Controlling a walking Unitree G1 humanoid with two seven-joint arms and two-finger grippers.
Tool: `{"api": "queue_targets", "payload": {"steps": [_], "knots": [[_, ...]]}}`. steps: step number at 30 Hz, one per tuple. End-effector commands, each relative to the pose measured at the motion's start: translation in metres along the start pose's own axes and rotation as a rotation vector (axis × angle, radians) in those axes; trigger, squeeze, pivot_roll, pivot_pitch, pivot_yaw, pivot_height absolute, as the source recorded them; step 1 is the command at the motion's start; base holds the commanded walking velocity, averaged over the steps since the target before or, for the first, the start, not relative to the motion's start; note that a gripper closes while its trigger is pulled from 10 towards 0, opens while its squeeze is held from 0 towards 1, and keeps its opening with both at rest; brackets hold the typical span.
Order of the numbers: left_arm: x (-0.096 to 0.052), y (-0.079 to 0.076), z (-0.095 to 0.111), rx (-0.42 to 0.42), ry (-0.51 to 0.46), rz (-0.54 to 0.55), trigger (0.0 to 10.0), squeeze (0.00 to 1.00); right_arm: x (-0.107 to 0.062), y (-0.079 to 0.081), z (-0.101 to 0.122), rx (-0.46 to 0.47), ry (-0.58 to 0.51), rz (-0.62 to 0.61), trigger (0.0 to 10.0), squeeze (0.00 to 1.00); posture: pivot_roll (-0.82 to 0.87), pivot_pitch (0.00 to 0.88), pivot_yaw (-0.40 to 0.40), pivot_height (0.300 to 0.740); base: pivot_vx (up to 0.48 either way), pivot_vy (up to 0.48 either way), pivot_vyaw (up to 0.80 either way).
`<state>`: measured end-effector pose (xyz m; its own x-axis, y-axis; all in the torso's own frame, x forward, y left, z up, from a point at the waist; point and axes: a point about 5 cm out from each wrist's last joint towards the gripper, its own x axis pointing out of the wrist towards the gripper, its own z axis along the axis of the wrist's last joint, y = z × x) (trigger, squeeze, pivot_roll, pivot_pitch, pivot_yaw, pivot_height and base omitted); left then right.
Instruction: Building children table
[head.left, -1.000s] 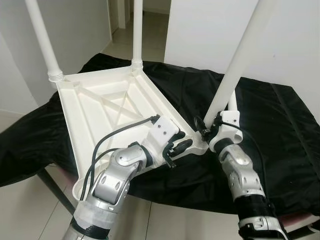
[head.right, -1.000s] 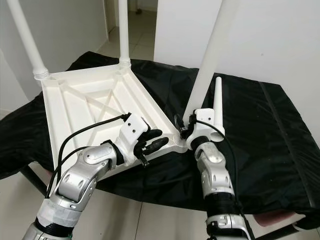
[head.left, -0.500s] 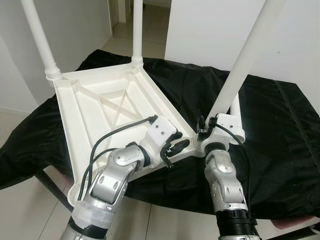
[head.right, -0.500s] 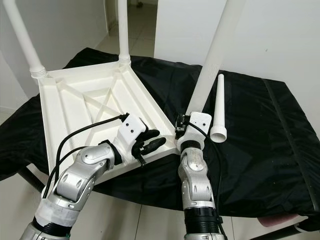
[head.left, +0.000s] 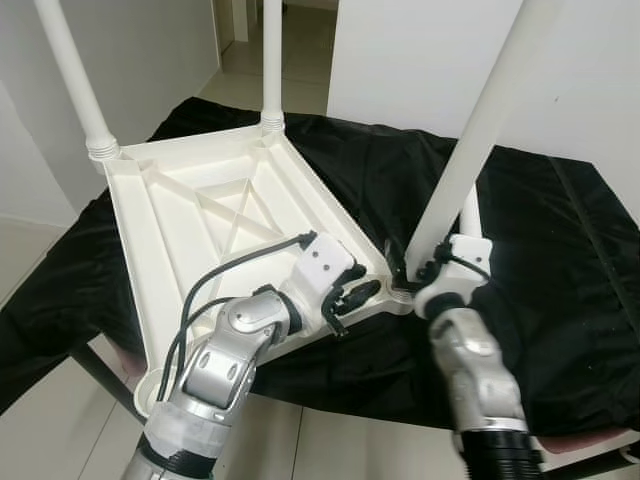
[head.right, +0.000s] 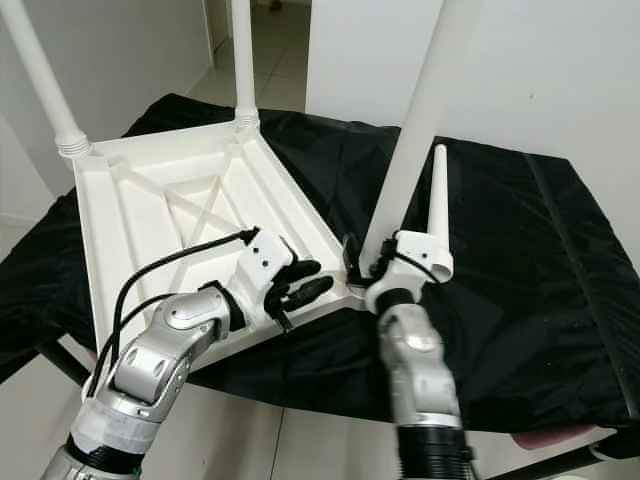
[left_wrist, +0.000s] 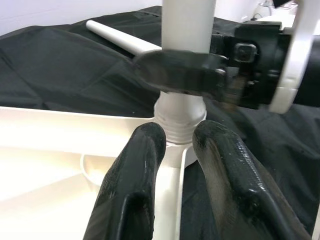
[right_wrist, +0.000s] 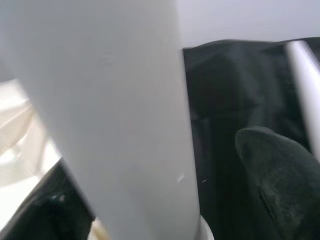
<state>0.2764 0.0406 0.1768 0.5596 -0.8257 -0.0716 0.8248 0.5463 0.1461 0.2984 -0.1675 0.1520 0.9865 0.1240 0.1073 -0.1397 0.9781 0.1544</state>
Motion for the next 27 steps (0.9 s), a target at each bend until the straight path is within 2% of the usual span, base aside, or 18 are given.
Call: {"api": "queue_targets", "payload": {"steps": [1,2,4,5,6,9,11,12,15,20,21,27], "knots": [[0.0,0.001,-0.002,-0.007,0.004,0.055,10.0,0.0,-0.001,-0.002,-0.005,0.019,0.028,0.008,10.0,0.8,-0.02,0.023,-0.084,0.74,0.0,0.0,0.0],[-0.001,0.001,-0.002,-0.008,0.003,0.058,10.0,0.0,0.0,-0.005,-0.005,-0.007,0.047,0.057,10.0,0.0,-0.02,0.021,-0.085,0.74,0.0,0.0,0.0],[-0.003,0.003,-0.001,-0.007,0.003,0.064,10.0,0.0,0.002,-0.008,-0.004,-0.046,0.074,0.162,10.0,0.0,-0.01,0.019,-0.088,0.74,0.0,0.0,0.0],[-0.003,0.003,-0.001,-0.007,0.003,0.064,10.0,0.0,0.002,-0.008,-0.004,-0.046,0.074,0.162,10.0,0.0,-0.01,0.019,-0.088,0.74,0.0,0.0,0.0],[-0.001,0.005,-0.001,-0.005,0.002,0.073,10.0,0.0,0.01,-0.01,-0.005,-0.118,0.121,0.36,10.0,0.0,-0.02,0.015,-0.076,0.74,0.0,0.0,0.0],[-0.001,0.005,-0.001,-0.005,0.002,0.073,10.0,0.0,0.01,-0.01,-0.005,-0.118,0.121,0.36,10.0,0.0,-0.02,0.015,-0.076,0.74,0.0,0.0,0.0],[0.001,0.005,0.0,0.0,-0.001,0.076,10.0,0.0,0.016,-0.013,-0.006,-0.178,0.145,0.469,10.0,0.0,-0.01,0.012,-0.077,0.74,0.0,0.0,0.0],[0.001,0.005,0.0,0.0,-0.001,0.076,10.0,0.0,0.016,-0.013,-0.006,-0.178,0.145,0.469,10.0,0.0,-0.01,0.012,-0.077,0.74,0.0,0.0,0.0],[0.003,0.006,0.003,0.006,-0.008,0.07,10.0,0.0,0.028,-0.01,-0.004,-0.218,0.155,0.585,10.0,0.0,-0.01,0.0,-0.067,0.74,0.0,0.0,0.0],[0.003,0.006,0.004,0.006,-0.012,0.066,10.0,0.0,0.038,-0.01,-0.003,-0.25,0.167,0.627,10.0,0.0,0.0,0.0,-0.063,0.74,0.0,0.0,0.0],[0.004,0.005,0.004,0.007,-0.013,0.061,10.0,0.0,0.039,-0.01,-0.007,-0.252,0.197,0.641,0.0,0.0,0.01,0.0,-0.064,0.74,0.0,0.0,0.0],[0.005,0.001,0.004,0.01,-0.009,0.045,10.0,0.0,0.039,-0.013,-0.013,-0.233,0.242,0.664,0.0,0.0,0.01,0.0,-0.064,0.74,0.0,0.0,0.0]]}}
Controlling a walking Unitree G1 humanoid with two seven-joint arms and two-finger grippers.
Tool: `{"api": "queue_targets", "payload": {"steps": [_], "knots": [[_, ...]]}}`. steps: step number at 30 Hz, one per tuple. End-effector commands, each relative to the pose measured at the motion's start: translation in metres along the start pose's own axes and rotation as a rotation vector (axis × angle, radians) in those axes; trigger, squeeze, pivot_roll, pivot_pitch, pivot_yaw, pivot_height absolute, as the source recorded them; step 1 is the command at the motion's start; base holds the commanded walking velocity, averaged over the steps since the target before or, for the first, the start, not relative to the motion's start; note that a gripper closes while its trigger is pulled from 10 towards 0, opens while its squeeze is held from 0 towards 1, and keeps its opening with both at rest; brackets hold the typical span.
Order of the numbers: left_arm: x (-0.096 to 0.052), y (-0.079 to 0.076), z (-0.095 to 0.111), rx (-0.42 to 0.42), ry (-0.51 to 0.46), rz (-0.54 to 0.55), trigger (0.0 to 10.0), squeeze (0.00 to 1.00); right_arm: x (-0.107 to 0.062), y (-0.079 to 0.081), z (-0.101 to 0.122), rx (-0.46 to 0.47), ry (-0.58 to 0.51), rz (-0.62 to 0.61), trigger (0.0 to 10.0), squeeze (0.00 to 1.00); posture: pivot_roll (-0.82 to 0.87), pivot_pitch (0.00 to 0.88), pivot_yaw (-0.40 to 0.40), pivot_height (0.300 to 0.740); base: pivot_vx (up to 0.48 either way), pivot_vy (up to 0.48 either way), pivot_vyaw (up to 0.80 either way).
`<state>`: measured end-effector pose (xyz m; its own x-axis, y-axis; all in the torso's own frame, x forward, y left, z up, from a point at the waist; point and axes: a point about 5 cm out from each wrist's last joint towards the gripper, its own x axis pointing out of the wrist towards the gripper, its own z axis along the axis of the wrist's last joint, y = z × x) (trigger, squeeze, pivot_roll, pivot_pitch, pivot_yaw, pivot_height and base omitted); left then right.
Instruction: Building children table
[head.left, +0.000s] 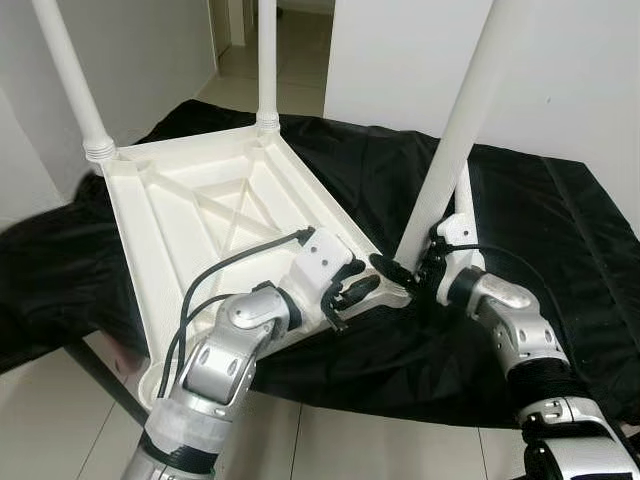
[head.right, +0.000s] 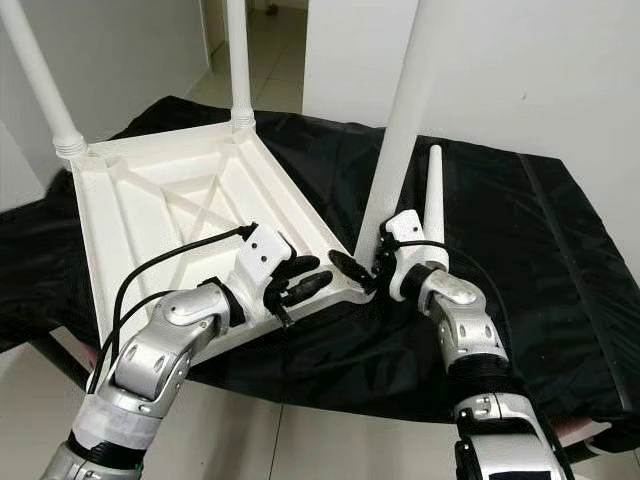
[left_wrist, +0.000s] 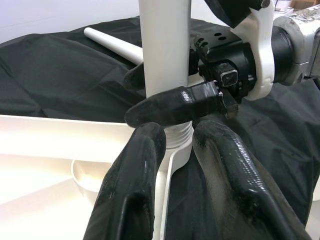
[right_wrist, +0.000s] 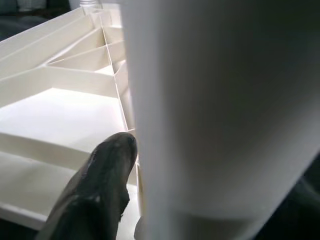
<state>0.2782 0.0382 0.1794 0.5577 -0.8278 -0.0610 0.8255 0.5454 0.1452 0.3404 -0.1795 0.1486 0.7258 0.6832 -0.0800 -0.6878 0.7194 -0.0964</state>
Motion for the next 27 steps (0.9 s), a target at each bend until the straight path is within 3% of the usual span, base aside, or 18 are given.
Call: {"api": "queue_targets", "payload": {"steps": [1,10,11,19,21,27], "knots": [[0.002,0.0,0.001,0.011,0.004,0.043,10.0,0.0,0.002,0.005,-0.008,0.015,0.034,0.042,0.0,0.0,0.01,0.0,-0.065,0.74,0.0,0.0,0.0],[0.003,-0.001,0.0,0.008,0.005,0.036,10.0,0.0,-0.008,0.0,-0.018,0.091,0.028,0.028,0.0,0.0,0.0,0.0,-0.062,0.74,0.0,0.0,0.0],[0.003,-0.001,0.0,0.007,0.005,0.034,10.0,0.0,-0.009,-0.001,-0.017,0.102,0.014,-0.005,10.0,0.0,-0.01,0.0,-0.061,0.74,0.0,0.0,0.0],[0.003,-0.002,-0.001,0.001,0.006,0.03,10.0,0.0,-0.006,-0.005,-0.016,0.123,0.039,-0.204,10.0,0.0,-0.01,0.0,-0.07,0.74,0.0,0.0,0.0],[0.003,-0.003,-0.002,-0.002,0.009,0.031,10.0,0.0,-0.003,-0.002,-0.016,0.168,0.047,-0.332,10.0,0.0,-0.01,0.0,-0.07,0.74,0.0,0.0,0.0],[0.001,-0.004,-0.003,-0.008,0.013,0.034,10.0,0.0,0.002,0.01,-0.018,0.227,0.04,-0.487,10.0,0.0,-0.01,0.0,-0.074,0.74,0.0,0.0,0.0]]}}
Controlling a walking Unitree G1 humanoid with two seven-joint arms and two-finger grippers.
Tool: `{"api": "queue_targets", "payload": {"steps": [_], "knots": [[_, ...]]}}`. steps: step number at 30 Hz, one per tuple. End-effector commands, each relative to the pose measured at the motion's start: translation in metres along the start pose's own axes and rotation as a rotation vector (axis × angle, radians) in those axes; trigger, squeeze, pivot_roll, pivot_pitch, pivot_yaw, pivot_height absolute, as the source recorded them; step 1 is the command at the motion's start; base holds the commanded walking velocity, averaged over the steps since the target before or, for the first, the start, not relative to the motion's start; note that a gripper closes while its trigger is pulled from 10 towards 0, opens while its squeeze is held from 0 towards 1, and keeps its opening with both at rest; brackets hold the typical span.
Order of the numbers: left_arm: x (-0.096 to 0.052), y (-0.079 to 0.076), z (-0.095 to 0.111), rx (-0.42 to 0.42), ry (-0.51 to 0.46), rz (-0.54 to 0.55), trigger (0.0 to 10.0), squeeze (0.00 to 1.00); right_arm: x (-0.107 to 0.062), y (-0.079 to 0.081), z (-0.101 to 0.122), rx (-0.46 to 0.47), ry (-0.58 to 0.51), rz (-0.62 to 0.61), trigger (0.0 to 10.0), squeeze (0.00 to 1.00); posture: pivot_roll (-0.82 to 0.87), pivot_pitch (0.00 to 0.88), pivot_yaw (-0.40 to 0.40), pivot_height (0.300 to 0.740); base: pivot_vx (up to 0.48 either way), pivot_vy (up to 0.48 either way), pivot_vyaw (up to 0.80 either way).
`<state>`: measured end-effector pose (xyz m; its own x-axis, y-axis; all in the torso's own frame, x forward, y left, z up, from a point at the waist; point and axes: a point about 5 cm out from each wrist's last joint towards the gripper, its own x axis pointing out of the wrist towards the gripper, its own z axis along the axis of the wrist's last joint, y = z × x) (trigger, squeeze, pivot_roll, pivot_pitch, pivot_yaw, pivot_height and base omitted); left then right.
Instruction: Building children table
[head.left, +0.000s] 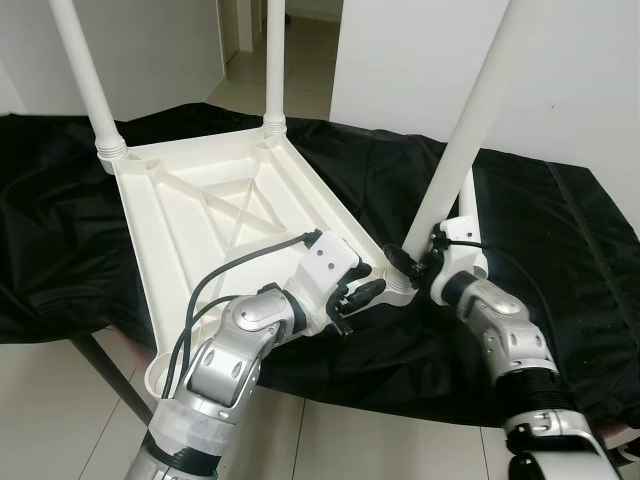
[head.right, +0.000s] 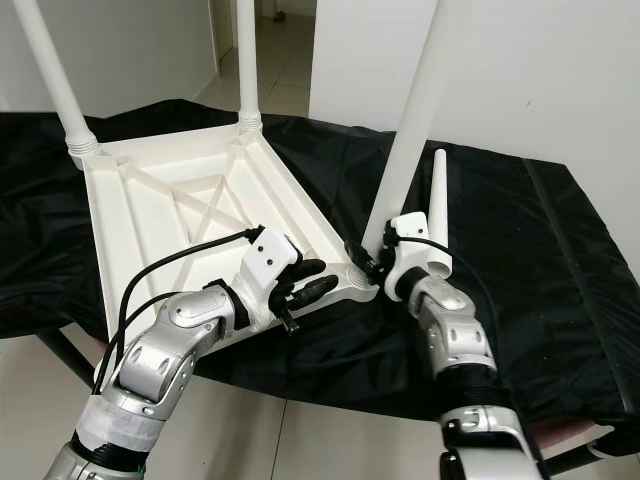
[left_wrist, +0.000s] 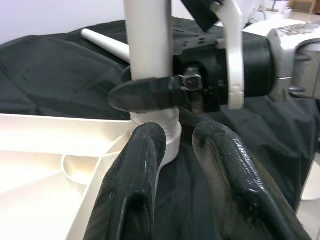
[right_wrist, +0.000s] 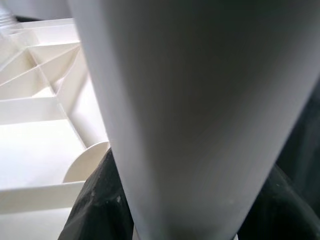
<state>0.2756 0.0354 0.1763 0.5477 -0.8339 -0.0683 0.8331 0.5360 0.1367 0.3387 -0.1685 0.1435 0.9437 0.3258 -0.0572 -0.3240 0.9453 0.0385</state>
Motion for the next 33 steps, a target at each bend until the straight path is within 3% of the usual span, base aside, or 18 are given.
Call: {"api": "queue_targets", "payload": {"steps": [1,4,5,6,7,8,9,13,21,22,23,33], "knots": [[0.0,0.0,-0.001,-0.002,0.008,0.047,10.0,0.0,-0.004,0.0,-0.015,0.062,0.057,-0.111,10.0,0.0,-0.01,0.0,-0.074,0.74,0.0,0.0,0.0],[0.0,0.0,-0.001,-0.003,0.008,0.048,10.0,0.0,-0.004,0.004,-0.016,0.074,0.057,-0.146,10.0,0.0,-0.01,0.0,-0.074,0.74,0.0,0.0,0.0],[-0.001,-0.001,-0.002,-0.003,0.01,0.047,10.0,0.0,-0.005,0.009,-0.018,0.048,0.059,-0.248,10.0,0.0,-0.01,0.0,-0.082,0.74,0.0,0.0,0.0],[-0.001,-0.001,-0.002,-0.003,0.01,0.047,10.0,0.0,-0.005,0.009,-0.018,0.048,0.059,-0.248,10.0,0.0,-0.01,0.0,-0.082,0.74,0.0,0.0,0.0],[-0.001,-0.001,-0.002,-0.006,0.01,0.047,10.0,0.0,-0.005,0.016,-0.019,0.057,0.037,-0.365,10.0,0.0,-0.01,0.0,-0.084,0.74,0.0,0.0,0.0],[-0.001,-0.001,-0.002,-0.006,0.01,0.047,10.0,0.0,-0.005,0.016,-0.019,0.057,0.037,-0.365,10.0,0.0,-0.01,0.0,-0.084,0.74,0.0,0.0,0.0],[-0.002,-0.001,-0.003,-0.012,0.011,0.051,10.0,0.0,-0.005,0.031,-0.019,0.126,-0.017,-0.524,10.0,0.0,-0.01,0.0,-0.085,0.74,0.0,0.0,0.0],[-0.002,-0.002,-0.003,-0.022,0.008,0.053,10.0,0.0,-0.004,0.04,-0.013,0.155,-0.06,-0.512,10.0,0.0,-0.01,0.0,-0.086,0.74,0.0,0.0,0.0],[-0.003,-0.003,-0.005,-0.024,0.014,0.055,10.0,0.0,-0.009,0.035,-0.009,0.136,-0.067,-0.497,10.0,0.0,0.0,0.0,-0.092,0.74,0.0,0.0,0.0],[-0.003,-0.001,-0.002,-0.067,-0.008,0.069,10.0,0.0,-0.012,0.034,-0.008,0.122,-0.074,-0.473,10.0,0.92,0.0,0.0,-0.092,0.74,0.0,0.0,0.0],[-0.004,0.001,0.0,-0.08,-0.017,0.079,10.0,0.0,-0.013,0.032,-0.007,0.136,-0.087,-0.464,10.0,1.0,0.0,0.0,-0.095,0.74,0.0,0.0,0.0],[-0.007,0.008,0.001,-0.072,-0.022,0.107,10.0,0.0,-0.021,0.019,0.001,0.13,-0.161,-0.47,10.0,1.0,0.0,0.0,-0.101,0.74,0.0,0.0,0.0]]}}
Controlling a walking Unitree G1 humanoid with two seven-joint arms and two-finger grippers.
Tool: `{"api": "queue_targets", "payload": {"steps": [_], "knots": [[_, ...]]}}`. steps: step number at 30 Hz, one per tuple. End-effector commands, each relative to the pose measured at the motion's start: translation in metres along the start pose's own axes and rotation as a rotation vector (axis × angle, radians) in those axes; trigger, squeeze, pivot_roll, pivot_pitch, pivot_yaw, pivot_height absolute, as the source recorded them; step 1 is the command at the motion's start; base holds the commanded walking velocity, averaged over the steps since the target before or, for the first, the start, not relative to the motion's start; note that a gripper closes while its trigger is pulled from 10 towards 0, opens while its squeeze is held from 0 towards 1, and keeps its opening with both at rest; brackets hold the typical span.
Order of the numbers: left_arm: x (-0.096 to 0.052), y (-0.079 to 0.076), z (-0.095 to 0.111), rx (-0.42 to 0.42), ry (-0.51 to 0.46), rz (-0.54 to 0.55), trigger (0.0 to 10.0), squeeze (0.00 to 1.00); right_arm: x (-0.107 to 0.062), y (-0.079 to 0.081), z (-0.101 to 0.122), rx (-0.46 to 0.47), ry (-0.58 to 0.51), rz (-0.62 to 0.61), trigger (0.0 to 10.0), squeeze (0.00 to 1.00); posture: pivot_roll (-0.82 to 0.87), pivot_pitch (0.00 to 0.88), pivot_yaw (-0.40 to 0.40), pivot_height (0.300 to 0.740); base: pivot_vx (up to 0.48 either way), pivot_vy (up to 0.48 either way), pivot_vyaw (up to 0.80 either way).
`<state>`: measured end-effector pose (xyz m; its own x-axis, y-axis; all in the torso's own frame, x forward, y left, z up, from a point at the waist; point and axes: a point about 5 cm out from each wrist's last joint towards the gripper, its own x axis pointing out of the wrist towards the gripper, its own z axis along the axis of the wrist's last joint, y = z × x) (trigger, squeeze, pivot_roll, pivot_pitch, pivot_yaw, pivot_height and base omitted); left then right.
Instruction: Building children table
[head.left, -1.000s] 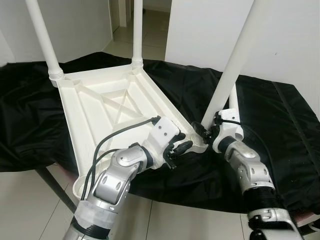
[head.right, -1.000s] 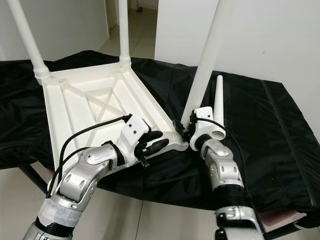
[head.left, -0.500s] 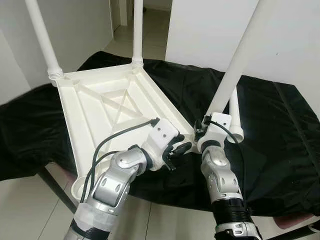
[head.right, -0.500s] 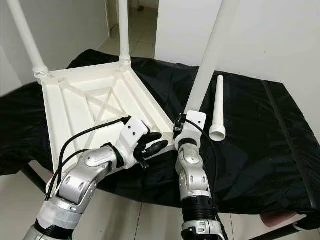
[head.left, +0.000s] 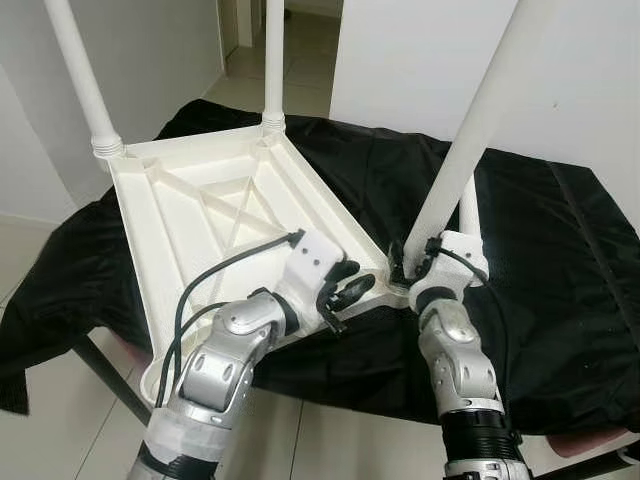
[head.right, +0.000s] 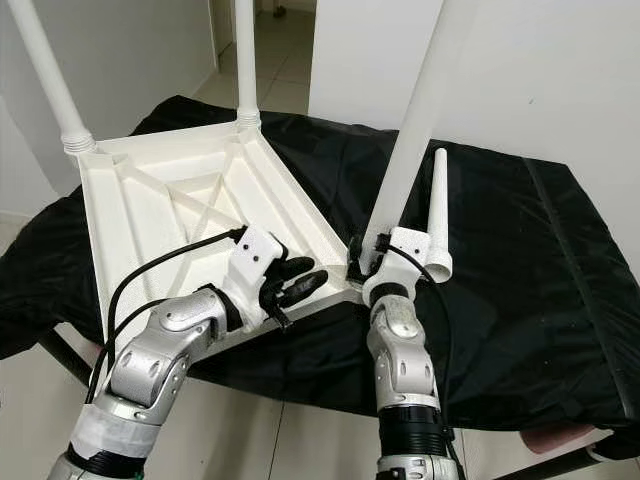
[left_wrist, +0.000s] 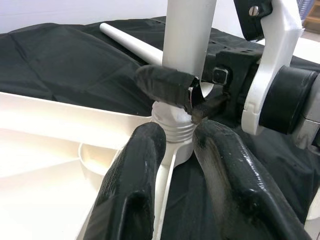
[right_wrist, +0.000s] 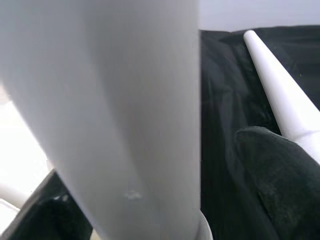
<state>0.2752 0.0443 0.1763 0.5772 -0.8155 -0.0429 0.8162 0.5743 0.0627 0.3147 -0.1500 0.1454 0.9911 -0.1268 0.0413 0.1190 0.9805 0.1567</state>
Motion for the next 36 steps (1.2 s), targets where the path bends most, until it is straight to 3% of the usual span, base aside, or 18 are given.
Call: {"api": "queue_targets", "payload": {"steps": [1,2,3,8,12,19,22,23,25,30,36], "knots": [[0.0,0.002,0.002,0.005,-0.005,0.065,10.0,0.0,-0.002,-0.011,0.002,-0.003,-0.015,-0.019,10.0,1.0,0.01,0.0,-0.103,0.74,0.0,0.0,0.0],[-0.001,0.002,0.002,0.006,-0.003,0.064,10.0,0.0,-0.005,-0.013,0.002,-0.014,-0.025,-0.015,10.0,0.14,0.01,0.0,-0.103,0.74,0.0,0.0,0.0],[-0.002,0.002,0.001,0.007,-0.001,0.065,10.0,0.0,-0.008,-0.014,0.002,-0.012,-0.031,-0.004,10.0,0.0,0.01,0.0,-0.103,0.74,0.0,0.0,0.0],[-0.004,0.004,0.0,0.024,-0.001,0.072,10.0,0.0,-0.019,-0.012,-0.001,-0.028,-0.037,0.035,10.0,0.0,0.01,0.0,-0.101,0.74,0.0,0.0,0.0],[-0.011,0.009,-0.001,0.088,0.002,0.047,10.0,0.0,-0.045,-0.01,-0.011,-0.011,-0.028,0.086,10.0,0.0,-0.01,0.0,-0.084,0.74,0.0,0.0,0.0],[-0.016,0.015,-0.01,0.09,0.056,0.026,10.0,0.0,-0.054,-0.012,-0.012,0.008,-0.028,0.083,10.0,0.0,-0.01,0.0,-0.081,0.74,0.0,0.0,0.0],[-0.019,0.015,-0.024,0.109,0.141,-0.006,10.0,0.0,-0.061,-0.019,-0.012,0.011,-0.035,0.073,10.0,0.0,-0.02,0.0,-0.075,0.74,0.0,0.0,0.0],[-0.018,0.018,-0.038,0.117,0.227,0.018,10.0,0.0,-0.066,-0.024,-0.012,0.018,-0.037,0.064,10.0,0.0,-0.03,0.004,-0.071,0.74,0.0,0.0,0.0],[-0.018,0.018,-0.038,0.117,0.227,0.018,10.0,0.0,-0.066,-0.024,-0.012,0.018,-0.037,0.064,10.0,0.0,-0.03,0.004,-0.071,0.74,0.0,0.0,0.0],[-0.016,0.029,-0.058,0.119,0.369,0.105,10.0,0.0,-0.069,-0.027,-0.007,0.007,-0.043,0.057,10.0,0.0,-0.05,0.019,-0.069,0.74,0.0,0.0,0.0],[-0.014,0.037,-0.063,0.138,0.416,0.154,10.0,0.0,-0.067,-0.024,-0.004,0.013,-0.051,0.059,10.0,0.0,-0.06,0.024,-0.067,0.74,0.0,0.0,0.0]]}}
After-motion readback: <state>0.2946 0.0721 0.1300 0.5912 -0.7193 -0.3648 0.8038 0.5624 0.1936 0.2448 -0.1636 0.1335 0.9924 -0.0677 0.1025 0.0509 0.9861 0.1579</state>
